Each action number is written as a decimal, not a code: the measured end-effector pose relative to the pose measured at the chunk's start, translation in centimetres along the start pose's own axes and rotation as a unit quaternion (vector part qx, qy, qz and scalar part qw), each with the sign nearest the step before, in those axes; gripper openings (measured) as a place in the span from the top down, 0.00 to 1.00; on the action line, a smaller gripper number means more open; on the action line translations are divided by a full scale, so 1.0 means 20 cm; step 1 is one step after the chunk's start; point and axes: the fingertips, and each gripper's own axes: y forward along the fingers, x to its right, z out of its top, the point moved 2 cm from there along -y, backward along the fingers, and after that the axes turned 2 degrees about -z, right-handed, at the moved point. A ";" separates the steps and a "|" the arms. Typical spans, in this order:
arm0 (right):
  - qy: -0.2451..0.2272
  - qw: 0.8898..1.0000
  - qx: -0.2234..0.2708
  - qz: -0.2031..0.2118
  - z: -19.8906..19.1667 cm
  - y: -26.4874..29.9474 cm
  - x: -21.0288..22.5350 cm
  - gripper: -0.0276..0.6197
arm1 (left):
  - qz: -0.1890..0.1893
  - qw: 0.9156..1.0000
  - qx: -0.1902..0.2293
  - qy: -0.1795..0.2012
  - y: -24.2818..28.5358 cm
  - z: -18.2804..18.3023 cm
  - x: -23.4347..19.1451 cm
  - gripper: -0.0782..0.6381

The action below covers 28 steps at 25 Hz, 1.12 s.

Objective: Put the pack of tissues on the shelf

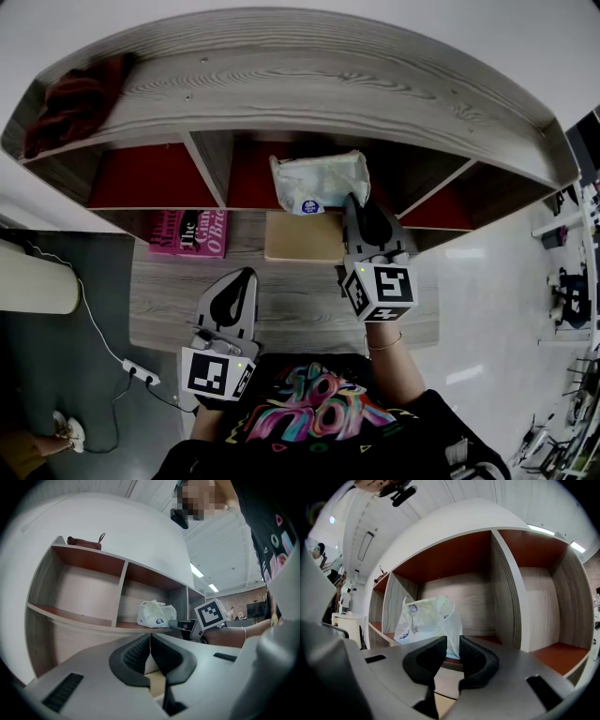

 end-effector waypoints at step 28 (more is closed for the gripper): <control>0.007 0.998 0.036 0.050 0.16 -0.22 0.00 0.68 | -0.011 1.000 0.007 0.008 -0.01 0.04 0.03 0.86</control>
